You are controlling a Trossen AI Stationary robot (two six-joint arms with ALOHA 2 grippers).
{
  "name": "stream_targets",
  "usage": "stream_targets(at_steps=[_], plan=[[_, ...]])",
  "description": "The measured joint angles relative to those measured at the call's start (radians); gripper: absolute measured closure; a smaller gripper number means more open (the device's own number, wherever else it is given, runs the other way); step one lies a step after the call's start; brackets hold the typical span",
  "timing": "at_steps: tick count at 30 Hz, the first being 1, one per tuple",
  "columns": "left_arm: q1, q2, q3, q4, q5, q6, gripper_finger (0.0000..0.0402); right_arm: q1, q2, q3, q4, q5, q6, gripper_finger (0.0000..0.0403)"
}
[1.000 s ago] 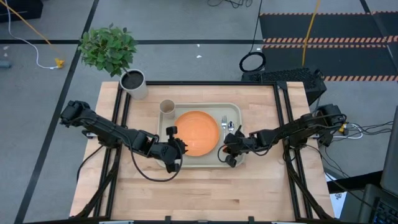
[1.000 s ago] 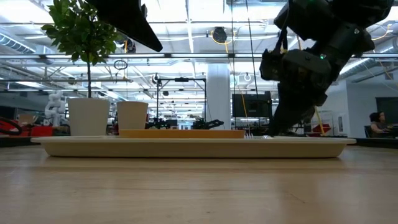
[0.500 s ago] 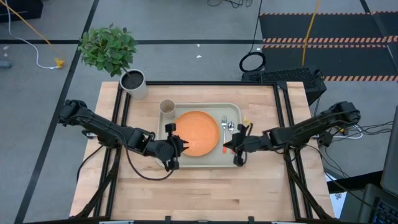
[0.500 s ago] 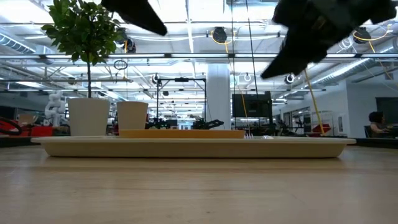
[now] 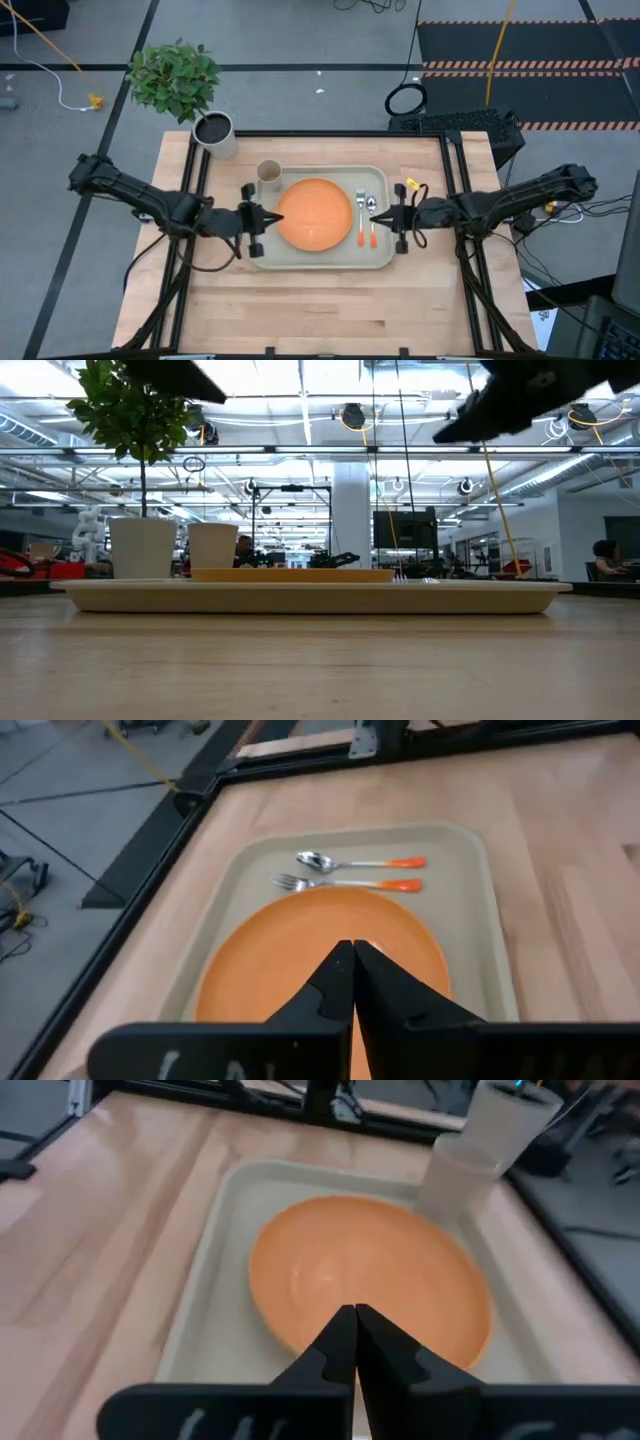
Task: Pick and place plate/cup/fork/spoon on tray
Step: Return to Home Position
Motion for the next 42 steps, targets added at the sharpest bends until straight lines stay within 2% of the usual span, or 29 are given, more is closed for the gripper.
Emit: stream_targets(at_steps=[5, 10, 15, 20, 23, 27, 33, 39, 42], plan=[[0.001, -0.133, -0.161, 0.131, 0.000, 0.024, 0.0398, -0.025, -0.071, -0.116, 0.104, -0.085, 0.038, 0.0403], [0.001, -0.243, -0.298, 0.225, 0.009, 0.048, 0.0385, -0.029, -0.125, -0.217, 0.177, -0.135, 0.065, 0.0403], [0.002, -0.325, -0.400, 0.319, 0.023, 0.092, 0.0394, -0.030, -0.166, -0.304, 0.265, -0.136, 0.044, 0.0403], [0.017, -0.392, -0.467, 0.387, 0.079, 0.118, 0.0392, -0.065, -0.199, -0.377, 0.383, -0.136, -0.019, 0.0403], [0.029, -0.414, -0.487, 0.404, 0.097, 0.120, 0.0387, -0.096, -0.220, -0.400, 0.408, -0.147, -0.044, 0.0403], [0.034, -0.419, -0.492, 0.401, 0.102, 0.125, 0.0395, -0.152, -0.233, -0.410, 0.408, -0.216, -0.060, 0.0403], [0.034, -0.419, -0.492, 0.394, 0.107, 0.153, 0.0388, -0.207, -0.250, -0.469, 0.456, -0.215, -0.061, 0.0403], [0.034, -0.422, -0.492, 0.394, 0.107, 0.183, 0.0396, -0.210, -0.278, -0.546, 0.565, -0.215, -0.050, 0.0403], [0.034, -0.422, -0.492, 0.393, 0.107, 0.193, 0.0396, -0.210, -0.296, -0.556, 0.553, -0.215, -0.035, 0.0403]])
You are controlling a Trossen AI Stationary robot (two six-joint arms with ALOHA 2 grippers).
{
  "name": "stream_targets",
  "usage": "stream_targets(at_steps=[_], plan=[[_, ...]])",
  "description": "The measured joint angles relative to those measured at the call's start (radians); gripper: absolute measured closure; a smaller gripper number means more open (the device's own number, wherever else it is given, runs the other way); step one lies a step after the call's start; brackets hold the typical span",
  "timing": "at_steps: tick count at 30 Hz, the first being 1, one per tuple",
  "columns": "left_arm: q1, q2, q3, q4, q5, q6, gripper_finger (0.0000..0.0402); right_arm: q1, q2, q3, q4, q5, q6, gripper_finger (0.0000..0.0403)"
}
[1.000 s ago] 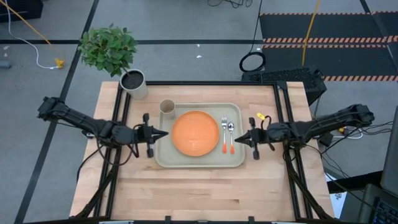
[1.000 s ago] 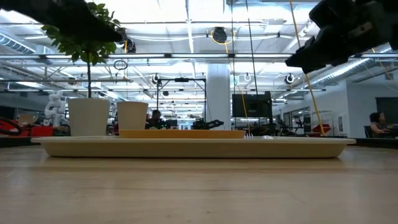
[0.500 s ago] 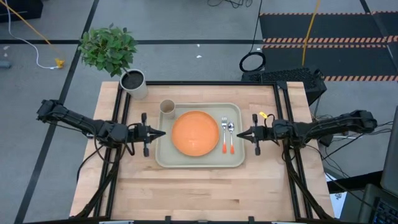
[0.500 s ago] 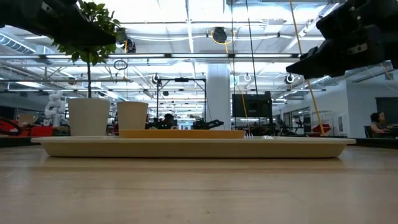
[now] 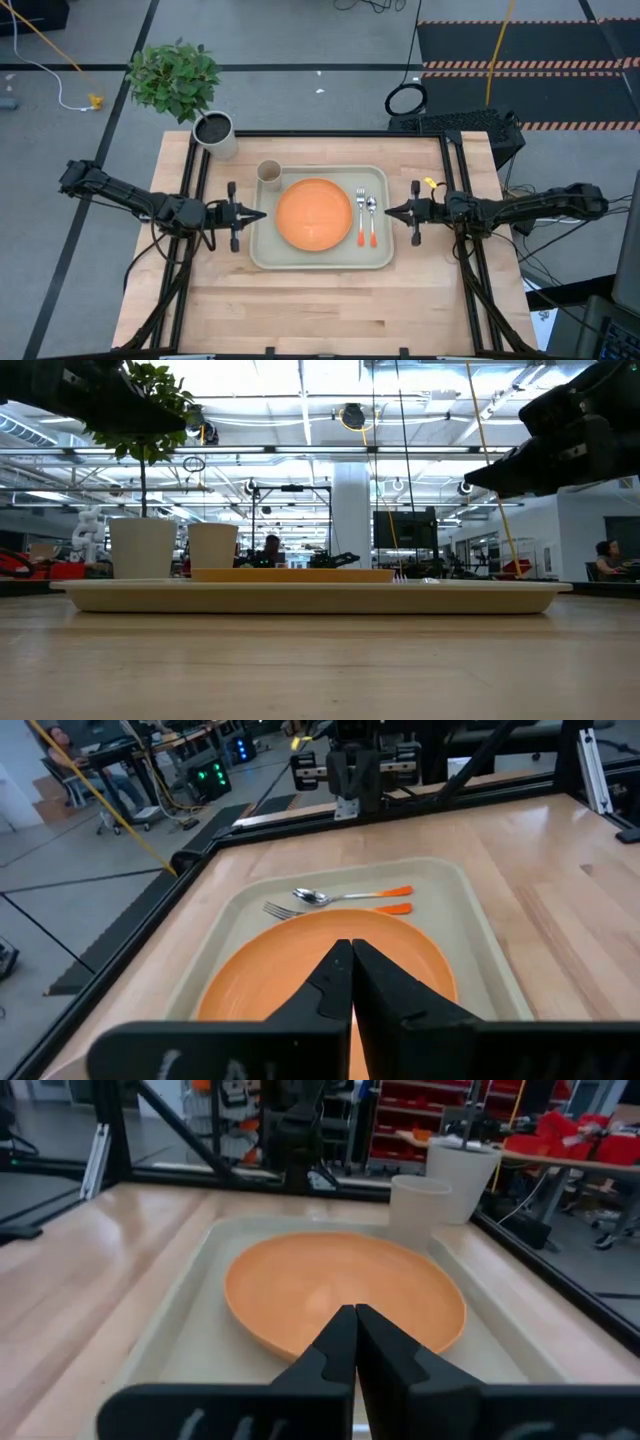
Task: Pick and place plate/cup/fork/spoon on tray
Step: Return to Home Position
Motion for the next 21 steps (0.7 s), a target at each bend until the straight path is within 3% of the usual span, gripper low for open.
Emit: stream_targets(at_steps=[21], plan=[[0.002, -0.003, -0.008, -0.036, 0.023, -0.016, 0.0398, 0.004, -0.236, -0.004, -0.234, -0.059, 0.019, 0.0403]])
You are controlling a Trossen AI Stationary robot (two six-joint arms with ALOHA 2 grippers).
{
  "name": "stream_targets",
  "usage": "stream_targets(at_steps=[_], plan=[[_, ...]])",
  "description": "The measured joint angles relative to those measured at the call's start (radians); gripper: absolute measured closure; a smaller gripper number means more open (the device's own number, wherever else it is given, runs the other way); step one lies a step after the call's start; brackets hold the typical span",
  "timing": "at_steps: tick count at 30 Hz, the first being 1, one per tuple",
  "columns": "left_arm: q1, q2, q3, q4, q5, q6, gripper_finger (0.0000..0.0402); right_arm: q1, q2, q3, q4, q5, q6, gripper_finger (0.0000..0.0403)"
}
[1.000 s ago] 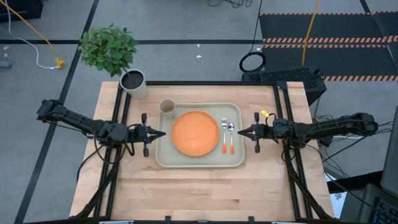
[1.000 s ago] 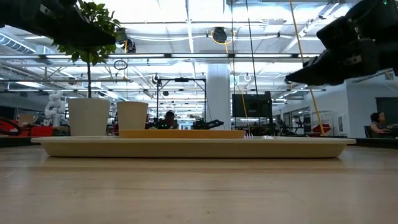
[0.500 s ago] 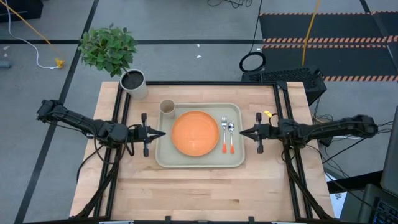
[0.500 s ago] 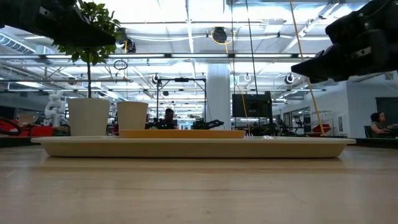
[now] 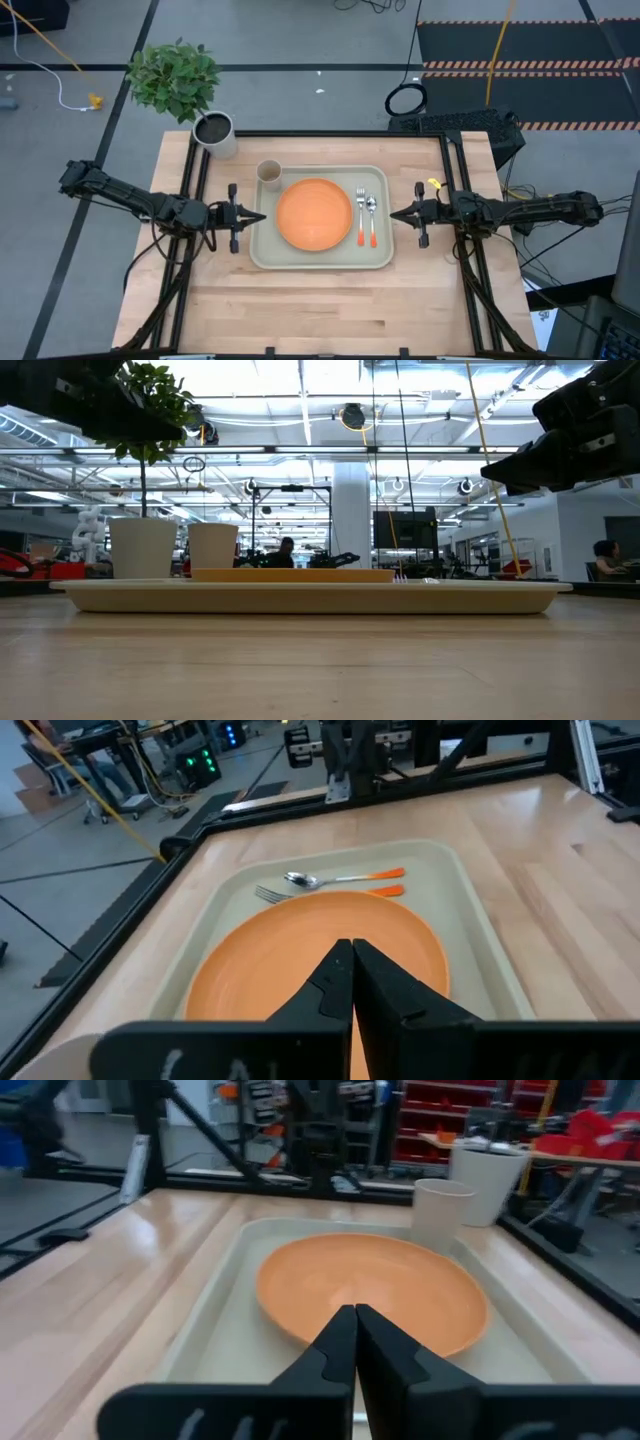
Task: Pick and place plate/cup/fork/spoon on tray
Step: Return to Home Position
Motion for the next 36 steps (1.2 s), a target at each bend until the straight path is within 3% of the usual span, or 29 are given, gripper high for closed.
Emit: stream_targets(at_steps=[8, 19, 36], plan=[[0.000, -0.090, -0.122, 0.130, 0.004, -0.008, 0.0398, 0.048, -0.086, -0.001, -0.099, -0.016, 0.017, 0.0403], [0.000, -0.307, -0.273, 0.141, 0.020, -0.037, 0.0398, 0.108, -0.196, -0.001, -0.220, 0.023, 0.053, 0.0403], [-0.037, -0.511, -0.289, 0.047, 0.023, -0.010, 0.0393, 0.117, -0.390, -0.001, -0.313, 0.012, -0.005, 0.0403]])
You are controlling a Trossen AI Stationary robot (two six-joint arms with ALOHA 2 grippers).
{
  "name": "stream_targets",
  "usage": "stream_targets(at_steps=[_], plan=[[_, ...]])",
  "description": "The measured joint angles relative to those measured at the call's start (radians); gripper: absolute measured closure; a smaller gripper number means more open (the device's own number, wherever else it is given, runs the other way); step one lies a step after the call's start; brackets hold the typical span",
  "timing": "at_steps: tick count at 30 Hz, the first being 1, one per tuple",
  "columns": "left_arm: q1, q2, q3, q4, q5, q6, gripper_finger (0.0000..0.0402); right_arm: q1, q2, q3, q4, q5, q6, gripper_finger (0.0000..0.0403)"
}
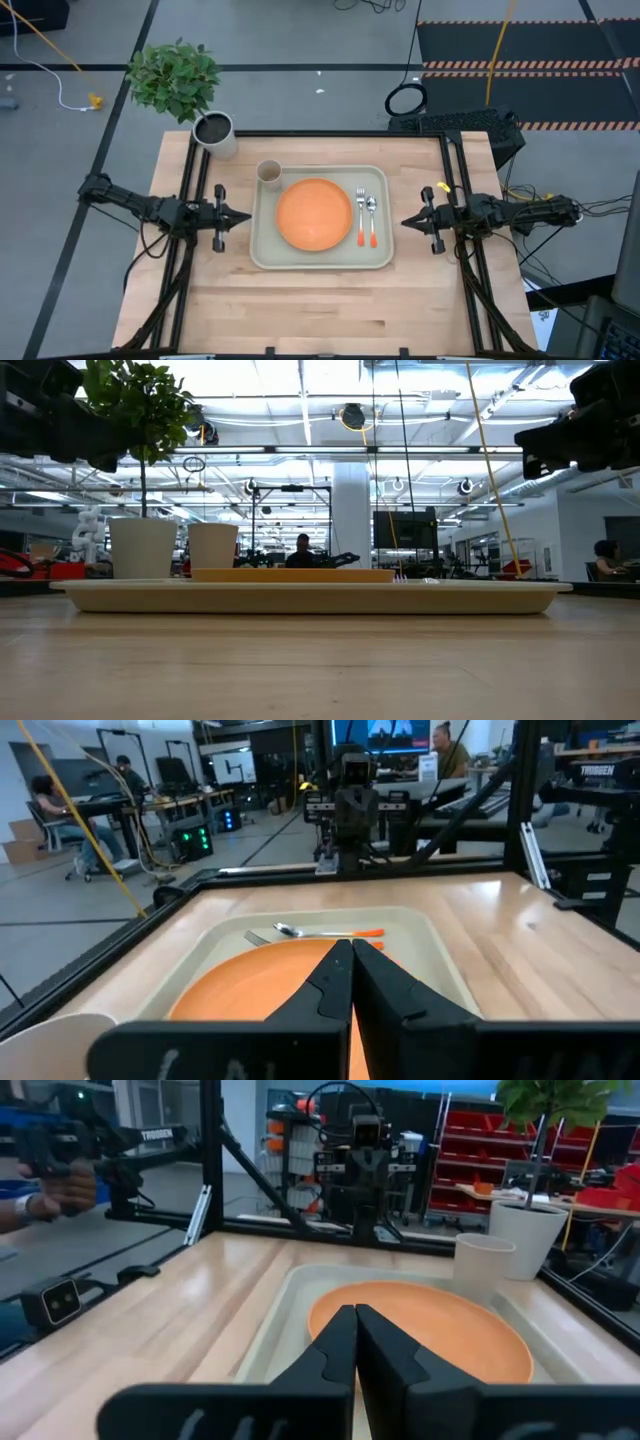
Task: Pick and place plate/cup/fork/spoon on tray
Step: Return to Home Position
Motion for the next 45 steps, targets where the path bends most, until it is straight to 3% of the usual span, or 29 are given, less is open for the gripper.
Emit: stream_targets(at_steps=[9, 18, 45], plan=[[0.000, -0.066, 0.000, -0.080, -0.002, -0.013, 0.0395, 0.000, -0.001, 0.000, -0.004, 0.000, 0.041, 0.0403], [0.002, -0.147, 0.000, -0.095, 0.000, 0.080, 0.0391, 0.000, 0.000, 0.000, 0.016, 0.000, 0.037, 0.0403], [0.009, -0.144, -0.023, -0.061, 0.078, 0.086, 0.0392, 0.000, 0.000, 0.000, 0.060, 0.004, 0.034, 0.0403]])
